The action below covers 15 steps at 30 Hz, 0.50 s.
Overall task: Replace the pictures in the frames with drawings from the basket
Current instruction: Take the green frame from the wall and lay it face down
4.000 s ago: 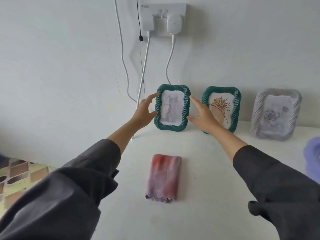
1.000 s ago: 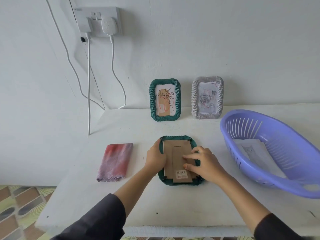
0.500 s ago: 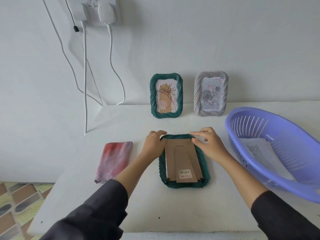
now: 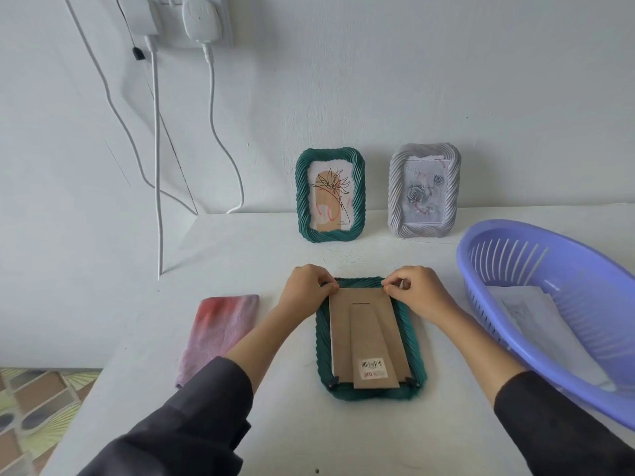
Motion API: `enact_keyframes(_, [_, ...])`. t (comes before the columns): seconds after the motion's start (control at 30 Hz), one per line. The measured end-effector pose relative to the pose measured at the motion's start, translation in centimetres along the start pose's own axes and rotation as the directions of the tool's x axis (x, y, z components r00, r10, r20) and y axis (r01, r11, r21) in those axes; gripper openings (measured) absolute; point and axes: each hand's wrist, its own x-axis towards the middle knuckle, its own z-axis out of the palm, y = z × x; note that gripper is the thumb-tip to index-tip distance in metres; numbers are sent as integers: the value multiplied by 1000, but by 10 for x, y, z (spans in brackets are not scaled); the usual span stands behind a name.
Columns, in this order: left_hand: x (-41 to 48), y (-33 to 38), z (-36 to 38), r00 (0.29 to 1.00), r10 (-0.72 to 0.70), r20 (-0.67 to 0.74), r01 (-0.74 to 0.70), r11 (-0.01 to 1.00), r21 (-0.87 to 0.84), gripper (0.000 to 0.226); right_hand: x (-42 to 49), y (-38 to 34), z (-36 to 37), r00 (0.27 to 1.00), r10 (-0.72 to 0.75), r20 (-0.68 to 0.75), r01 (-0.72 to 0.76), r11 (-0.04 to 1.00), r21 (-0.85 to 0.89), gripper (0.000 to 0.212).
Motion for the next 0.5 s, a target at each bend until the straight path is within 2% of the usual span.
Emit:
enact_keyframes(0.17, [6, 0, 1, 1000, -6, -18, 6, 1000, 1, 14, 4, -3, 1, 1000, 2, -3, -2, 1000, 6, 8])
enact_keyframes(0.33, [8, 2, 7, 995, -45, -85, 46, 999, 12, 15, 4, -7, 6, 996, -23, -84, 13, 993, -121, 6])
enact_keyframes(0.5, [8, 3, 12, 988, -81, -130, 83, 997, 9, 17, 5, -11, 10, 994, 8, -110, -23, 990, -136, 5])
